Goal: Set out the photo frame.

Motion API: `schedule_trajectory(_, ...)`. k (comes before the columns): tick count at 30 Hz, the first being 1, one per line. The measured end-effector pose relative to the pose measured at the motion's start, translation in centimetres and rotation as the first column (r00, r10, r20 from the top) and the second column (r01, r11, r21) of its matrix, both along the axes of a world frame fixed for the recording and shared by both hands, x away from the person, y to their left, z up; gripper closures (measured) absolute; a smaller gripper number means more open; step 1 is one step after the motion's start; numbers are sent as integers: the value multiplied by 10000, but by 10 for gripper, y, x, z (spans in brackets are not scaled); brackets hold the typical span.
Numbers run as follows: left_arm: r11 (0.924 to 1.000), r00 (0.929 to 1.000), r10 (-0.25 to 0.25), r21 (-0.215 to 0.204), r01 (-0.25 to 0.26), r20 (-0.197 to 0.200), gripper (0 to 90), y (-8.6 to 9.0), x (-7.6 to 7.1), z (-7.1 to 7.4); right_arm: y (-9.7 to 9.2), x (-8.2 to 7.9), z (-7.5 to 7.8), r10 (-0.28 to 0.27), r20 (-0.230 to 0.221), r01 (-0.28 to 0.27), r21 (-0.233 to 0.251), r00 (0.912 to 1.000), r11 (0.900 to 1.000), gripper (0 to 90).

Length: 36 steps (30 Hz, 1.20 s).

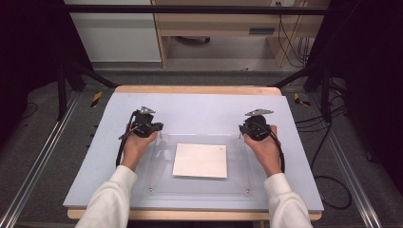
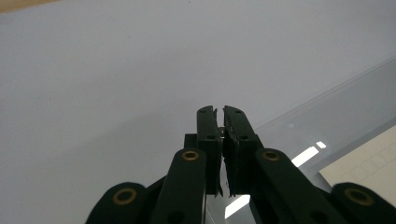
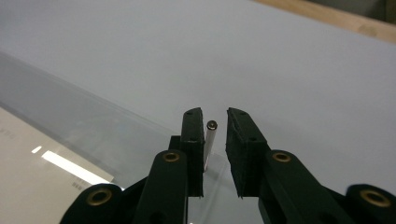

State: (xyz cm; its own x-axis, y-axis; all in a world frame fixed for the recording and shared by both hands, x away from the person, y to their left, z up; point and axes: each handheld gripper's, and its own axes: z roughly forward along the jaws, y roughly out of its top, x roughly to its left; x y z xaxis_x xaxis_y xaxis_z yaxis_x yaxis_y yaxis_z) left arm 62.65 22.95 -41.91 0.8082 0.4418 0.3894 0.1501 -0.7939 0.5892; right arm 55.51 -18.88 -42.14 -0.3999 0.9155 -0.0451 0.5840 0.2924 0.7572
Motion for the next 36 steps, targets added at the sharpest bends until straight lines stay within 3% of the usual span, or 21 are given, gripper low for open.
schedule_trajectory(4, 9991, 9995, 304, -297, -307, -111, 850, 0, -2, -2, -10, -33, 10, 300, 674, -281, -291, 9973, 9992, 676)
schedule_trajectory(5, 9979, 9987, 476, -439, -483, -155, 850, -1, -3, -3, -17, -52, 12, 538, 1020, -502, -378, 9933, 9980, 617)
schedule_trajectory(6, 9969, 9981, 591, -502, -600, -199, 850, -1, -4, -3, -17, -52, 12, 538, 1020, -502, -378, 9933, 9980, 617)
schedule_trajectory(7, 9935, 9958, 859, -719, -881, -325, 850, -2, -6, -5, -24, -69, 12, 616, 1280, -582, -299, 9899, 9979, 545)
schedule_trajectory(8, 9935, 9958, 859, -719, -881, -325, 850, -2, -6, -5, -24, -69, 12, 616, 1280, -582, -299, 9899, 9979, 545)
schedule_trajectory(9, 9898, 9934, 1071, -900, -1104, -409, 850, -2, -7, -6, -34, -90, 8, 926, 1705, -903, -215, 9810, 9957, 440)
schedule_trajectory(11, 9816, 9876, 1441, -1179, -1506, -615, 850, -4, -10, -8, -37, -97, 5, 1042, 1721, -1029, -164, 9795, 9946, 415)
schedule_trajectory(14, 9635, 9738, 2037, -1561, -2177, -1009, 849, -7, -14, -10, -45, -127, -4, 1628, 1790, -1606, -270, 9703, 9866, 334)
schedule_trajectory(15, 9606, 9717, 2106, -1615, -2260, -1070, 849, -7, -15, -11, -47, -136, -6, 1716, 1804, -1683, -338, 9685, 9852, 327)
schedule_trajectory(16, 9597, 9708, 2134, -1622, -2293, -1100, 849, -7, -15, -11, -52, -157, -11, 1976, 1903, -1902, -567, 9616, 9801, 287)
schedule_trajectory(17, 9600, 9708, 2138, -1605, -2294, -1089, 849, -7, -15, -11, -53, -163, -12, 2029, 1895, -1947, -610, 9607, 9790, 265)
schedule_trajectory(18, 9600, 9708, 2138, -1605, -2294, -1089, 849, -7, -15, -11, -53, -163, -12, 2029, 1895, -1947, -610, 9607, 9790, 265)
schedule_trajectory(21, 9613, 9711, 2130, -1550, -2280, -1077, 849, -7, -14, -11, -58, -186, -14, 2161, 2174, -2054, -708, 9519, 9761, 181)
schedule_trajectory(23, 9613, 9710, 2134, -1541, -2283, -1074, 849, -7, -14, -11, -58, -199, -17, 2544, 2085, -2402, -913, 9443, 9664, 133)
schedule_trajectory(27, 9585, 9683, 2228, -1560, -2387, -1125, 849, -8, -15, -11, -54, -206, -27, 2871, 1871, -2679, -1213, 9395, 9558, 126)
schedule_trajectory(29, 9598, 9693, 2192, -1540, -2347, -1111, 849, -8, -15, -11, -52, -208, -29, 2884, 1819, -2694, -1223, 9401, 9552, 128)
schedule_trajectory(32, 9583, 9677, 2245, -1543, -2405, -1143, 849, -8, -15, -11, -47, -214, -35, 3175, 1805, -2963, -1351, 9309, 9455, 145)
schedule_trajectory(33, 9566, 9657, 2311, -1536, -2477, -1181, 849, -9, -15, -11, -45, -217, -38, 3382, 1775, -3136, -1525, 9242, 9372, 150)
schedule_trajectory(34, 9558, 9648, 2341, -1535, -2509, -1195, 849, -9, -15, -11, -45, -217, -38, 3382, 1775, -3136, -1525, 9242, 9372, 150)
schedule_trajectory(35, 9548, 9635, 2378, -1528, -2552, -1232, 849, -9, -15, -10, -42, -219, -41, 3570, 1683, -3290, -1729, 9188, 9283, 162)
schedule_trajectory(36, 9538, 9626, 2407, -1534, -2583, -1243, 848, -9, -15, -10, -41, -219, -43, 3608, 1624, -3330, -1750, 9184, 9265, 167)
